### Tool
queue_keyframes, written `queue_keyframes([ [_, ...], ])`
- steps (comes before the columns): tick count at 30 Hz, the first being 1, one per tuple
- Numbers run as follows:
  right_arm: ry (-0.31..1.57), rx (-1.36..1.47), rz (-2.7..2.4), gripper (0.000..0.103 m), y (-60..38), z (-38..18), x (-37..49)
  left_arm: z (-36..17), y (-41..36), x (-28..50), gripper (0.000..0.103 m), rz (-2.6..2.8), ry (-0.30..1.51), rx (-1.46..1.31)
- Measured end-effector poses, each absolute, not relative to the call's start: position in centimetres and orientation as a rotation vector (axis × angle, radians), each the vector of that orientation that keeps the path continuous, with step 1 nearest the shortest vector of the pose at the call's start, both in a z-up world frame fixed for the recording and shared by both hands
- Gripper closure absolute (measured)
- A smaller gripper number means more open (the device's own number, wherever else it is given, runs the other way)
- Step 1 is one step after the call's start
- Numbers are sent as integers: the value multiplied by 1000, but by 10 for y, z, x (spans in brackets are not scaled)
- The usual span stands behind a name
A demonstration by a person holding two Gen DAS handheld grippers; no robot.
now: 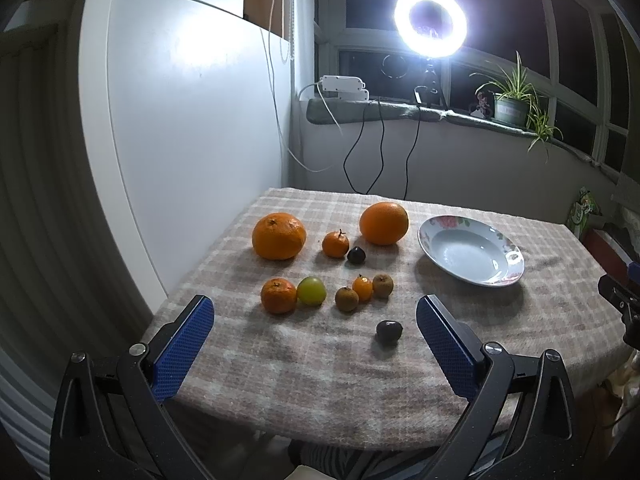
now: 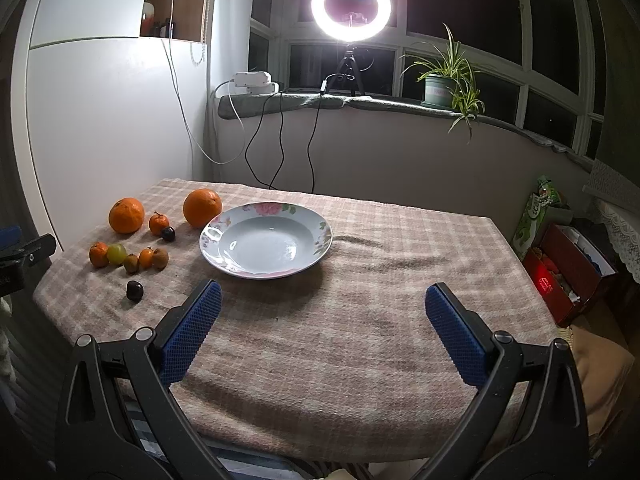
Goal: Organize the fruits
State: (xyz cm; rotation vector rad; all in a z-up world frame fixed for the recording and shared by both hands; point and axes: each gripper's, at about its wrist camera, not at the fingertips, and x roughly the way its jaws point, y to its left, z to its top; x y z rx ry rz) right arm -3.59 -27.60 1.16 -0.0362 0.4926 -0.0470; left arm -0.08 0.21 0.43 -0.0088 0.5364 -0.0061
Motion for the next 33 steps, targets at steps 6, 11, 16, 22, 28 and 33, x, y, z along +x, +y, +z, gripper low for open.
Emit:
queue_keyframes([
  [6, 495, -35, -45, 0, -275, 11, -36, 3, 1, 0, 2, -7, 537, -7],
  [11, 495, -34, -46, 0, -275, 10, -35, 2, 2, 1, 2, -9, 540, -11],
  [16, 501, -35, -42, 0, -273, 9, -35, 1, 2, 3, 2, -11, 544, -8],
  [22, 506, -36, -6, 0, -268, 10, -32, 2, 4, 9, 3, -10, 559, -12],
  [28, 517, -53, 39, 0, -261, 8, -16, -2, 8, 21, 5, -1, 586, -21],
  [33, 531, -80, 88, 0, -247, 8, -5, -10, 15, 32, 9, -2, 623, -33],
])
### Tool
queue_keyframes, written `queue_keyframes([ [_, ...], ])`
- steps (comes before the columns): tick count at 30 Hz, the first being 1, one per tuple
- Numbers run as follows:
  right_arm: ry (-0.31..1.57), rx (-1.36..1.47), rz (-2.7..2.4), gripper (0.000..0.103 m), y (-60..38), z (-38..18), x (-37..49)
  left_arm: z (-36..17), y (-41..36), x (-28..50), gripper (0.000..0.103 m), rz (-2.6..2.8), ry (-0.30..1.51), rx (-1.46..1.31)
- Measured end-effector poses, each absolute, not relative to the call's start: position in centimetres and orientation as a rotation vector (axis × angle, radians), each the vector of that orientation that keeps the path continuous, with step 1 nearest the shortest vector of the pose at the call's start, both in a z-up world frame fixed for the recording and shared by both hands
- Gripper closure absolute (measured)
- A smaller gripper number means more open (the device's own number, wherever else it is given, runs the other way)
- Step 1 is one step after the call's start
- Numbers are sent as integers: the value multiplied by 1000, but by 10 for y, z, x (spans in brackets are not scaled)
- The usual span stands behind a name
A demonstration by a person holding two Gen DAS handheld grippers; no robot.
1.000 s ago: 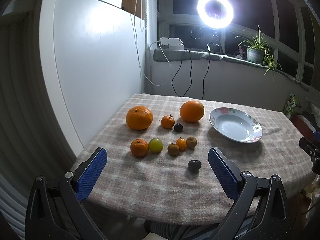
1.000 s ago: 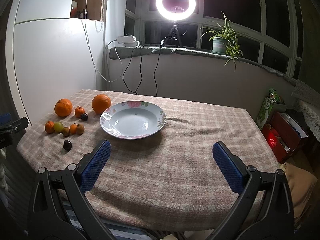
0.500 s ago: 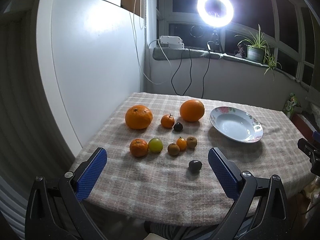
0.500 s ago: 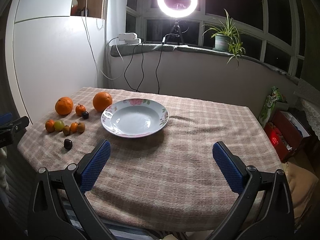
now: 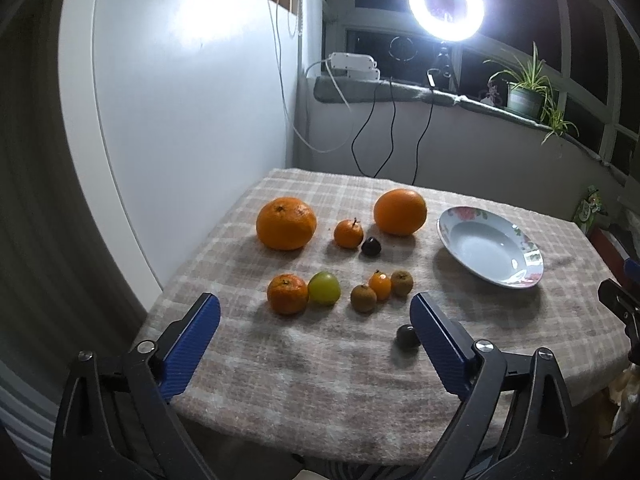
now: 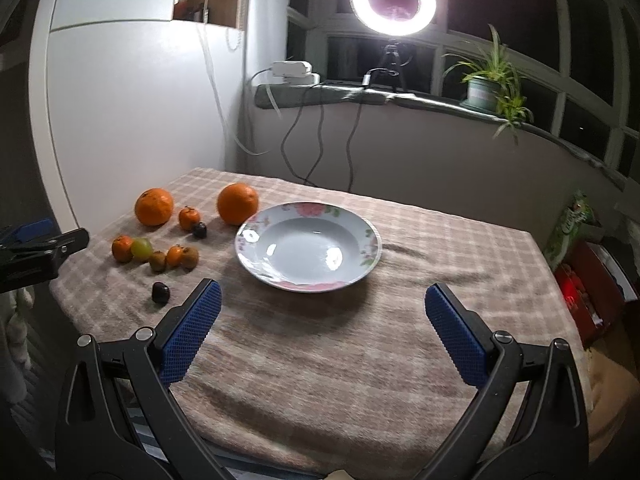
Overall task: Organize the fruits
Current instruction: 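Close the right tool on the dark plum while the left tool grasps the small tangerine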
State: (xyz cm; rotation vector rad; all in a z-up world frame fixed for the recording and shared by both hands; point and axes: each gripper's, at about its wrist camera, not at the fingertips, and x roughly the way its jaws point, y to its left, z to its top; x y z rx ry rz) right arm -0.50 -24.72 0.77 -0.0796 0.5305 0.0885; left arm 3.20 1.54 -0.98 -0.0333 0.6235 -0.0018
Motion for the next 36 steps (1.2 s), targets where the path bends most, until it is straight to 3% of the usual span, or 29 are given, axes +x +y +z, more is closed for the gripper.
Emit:
queue_keyframes([
  [4, 543, -104, 134, 0, -235, 6, 3, -19, 23, 40, 14, -10, 657, -51],
  [13, 632, -137, 326, 15, -192, -10, 31, -45, 54, 59, 29, -37, 755, -138],
  [16, 668, -146, 409, 24, -174, -18, 39, -48, 64, 66, 37, -51, 769, -167],
  [24, 801, -190, 572, 46, -124, -53, 68, -58, 73, 90, 47, -112, 800, -195],
  [36, 872, -212, 606, 51, -105, -75, 90, -72, 79, 113, 52, -130, 842, -215],
])
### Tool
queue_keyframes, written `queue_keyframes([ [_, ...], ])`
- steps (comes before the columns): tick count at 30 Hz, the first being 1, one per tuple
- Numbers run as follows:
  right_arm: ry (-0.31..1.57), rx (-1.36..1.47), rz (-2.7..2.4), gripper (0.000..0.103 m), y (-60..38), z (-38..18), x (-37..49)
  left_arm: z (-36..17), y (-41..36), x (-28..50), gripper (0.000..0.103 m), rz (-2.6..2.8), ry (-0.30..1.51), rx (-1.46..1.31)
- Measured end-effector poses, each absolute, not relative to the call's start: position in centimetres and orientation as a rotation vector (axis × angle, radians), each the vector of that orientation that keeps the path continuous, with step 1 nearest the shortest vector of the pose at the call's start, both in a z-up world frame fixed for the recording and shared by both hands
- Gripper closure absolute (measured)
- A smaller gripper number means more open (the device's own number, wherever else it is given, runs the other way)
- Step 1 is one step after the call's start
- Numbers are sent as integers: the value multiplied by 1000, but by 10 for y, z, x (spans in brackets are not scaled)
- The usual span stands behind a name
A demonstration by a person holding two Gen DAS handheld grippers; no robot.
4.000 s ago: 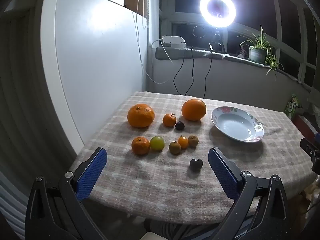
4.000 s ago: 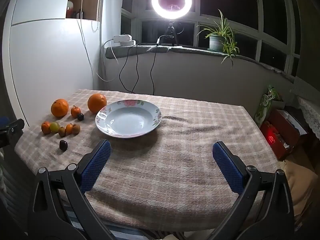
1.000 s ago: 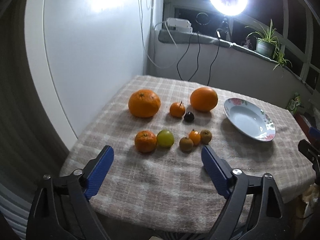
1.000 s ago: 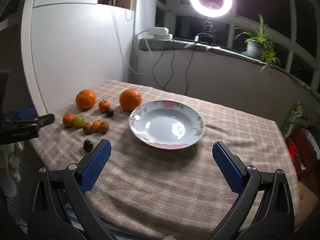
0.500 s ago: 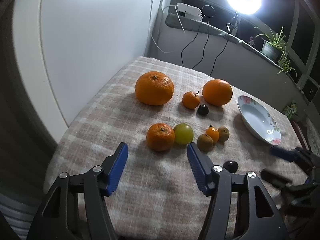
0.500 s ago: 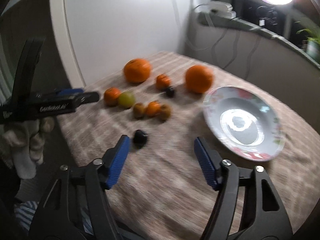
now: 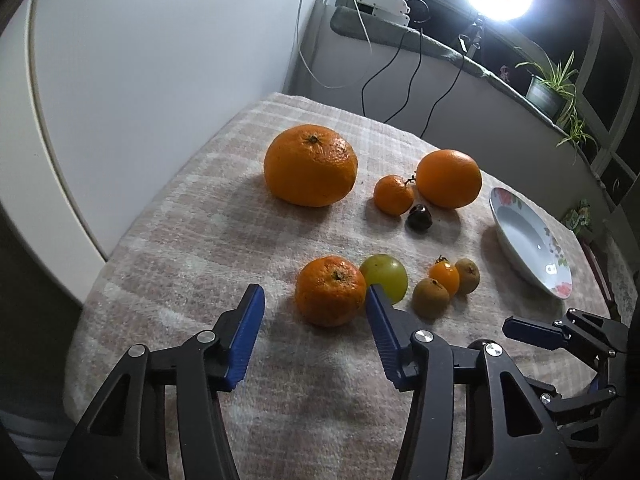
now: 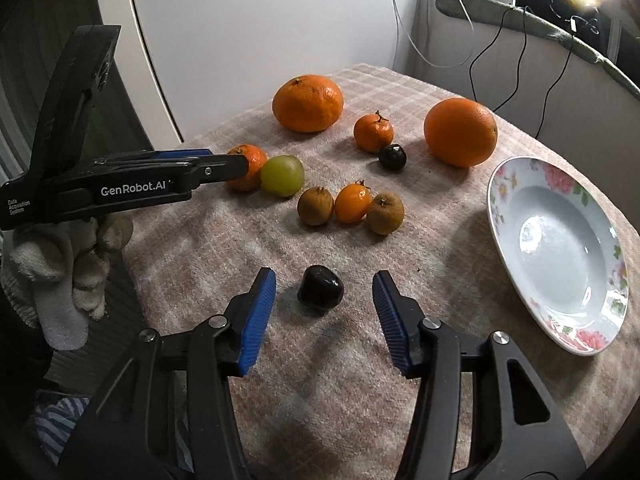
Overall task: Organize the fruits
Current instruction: 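Close the right tool on the dark plum while the left tool grasps the small tangerine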
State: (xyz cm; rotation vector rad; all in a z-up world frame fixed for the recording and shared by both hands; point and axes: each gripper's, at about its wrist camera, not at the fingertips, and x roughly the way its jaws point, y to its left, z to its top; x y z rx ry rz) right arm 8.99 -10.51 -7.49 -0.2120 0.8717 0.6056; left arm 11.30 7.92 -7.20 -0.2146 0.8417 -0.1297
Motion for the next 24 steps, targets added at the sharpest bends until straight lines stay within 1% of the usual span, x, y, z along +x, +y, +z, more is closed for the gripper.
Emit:
queue_keyframes([
  [3, 891, -213, 609, 54, -104, -78, 92, -74, 78, 117, 52, -137, 850, -218],
  [12, 886, -186, 626, 54, -110, -62, 101, -56, 83, 129, 52, -145, 811, -216],
  [15, 869, -178, 624, 54, -110, -47, 114, -49, 84, 138, 56, -147, 794, -211],
  [17, 846, -196, 616, 54, -108, -38, 122, -47, 84, 144, 56, -145, 792, -208],
  [24, 872, -185, 650, 54, -108, -40, 120, -53, 86, 135, 56, -183, 816, -218],
])
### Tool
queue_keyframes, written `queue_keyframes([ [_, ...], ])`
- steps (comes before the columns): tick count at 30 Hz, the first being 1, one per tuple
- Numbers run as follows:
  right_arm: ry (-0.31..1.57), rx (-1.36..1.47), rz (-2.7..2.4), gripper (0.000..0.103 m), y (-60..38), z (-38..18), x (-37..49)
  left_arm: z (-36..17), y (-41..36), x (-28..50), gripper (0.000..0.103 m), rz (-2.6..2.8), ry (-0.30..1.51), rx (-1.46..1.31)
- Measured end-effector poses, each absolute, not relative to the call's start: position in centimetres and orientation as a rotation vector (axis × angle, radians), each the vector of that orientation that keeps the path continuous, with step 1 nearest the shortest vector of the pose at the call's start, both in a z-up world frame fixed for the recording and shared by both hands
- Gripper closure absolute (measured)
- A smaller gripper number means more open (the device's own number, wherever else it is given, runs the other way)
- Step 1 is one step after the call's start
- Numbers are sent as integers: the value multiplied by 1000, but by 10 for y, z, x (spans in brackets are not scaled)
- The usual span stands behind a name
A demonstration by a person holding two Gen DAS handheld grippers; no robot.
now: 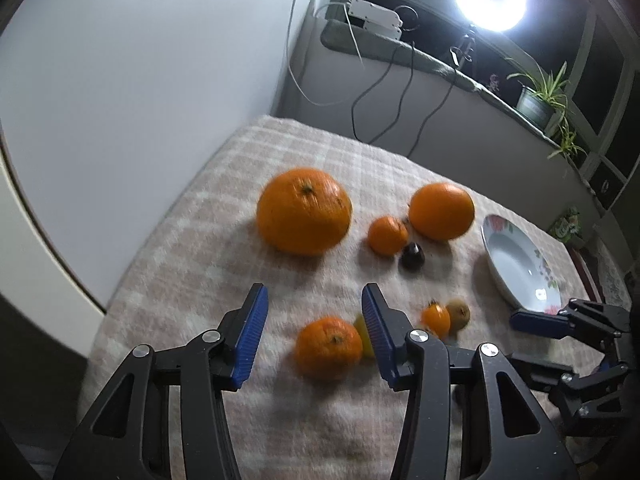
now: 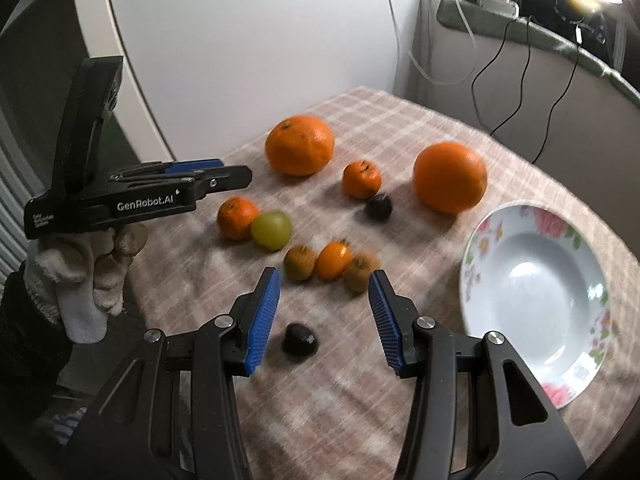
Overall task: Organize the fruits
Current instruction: 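Close the right tool on the dark plum while the left tool grasps the small tangerine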
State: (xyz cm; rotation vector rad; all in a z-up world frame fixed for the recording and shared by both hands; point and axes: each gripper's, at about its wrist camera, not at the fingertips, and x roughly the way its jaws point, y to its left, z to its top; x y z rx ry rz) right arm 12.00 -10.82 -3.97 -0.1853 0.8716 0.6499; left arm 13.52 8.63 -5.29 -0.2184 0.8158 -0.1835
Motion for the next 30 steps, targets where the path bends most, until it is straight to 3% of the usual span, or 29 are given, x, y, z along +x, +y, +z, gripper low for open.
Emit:
queue_keyframes([
  [10, 933, -198, 670, 55, -111, -67, 101, -69, 80, 127, 56, -198, 867, -204],
  [23, 968, -230, 682, 71, -101, -83, 99, -77, 81, 131, 56, -211, 876, -238],
  [26, 971, -220, 676, 76, -103, -84, 101, -78, 83, 130, 60, -225, 877, -261],
  [30, 976, -211, 676, 76, -104, -85, 106, -77, 83, 127, 61, -224, 877, -260],
])
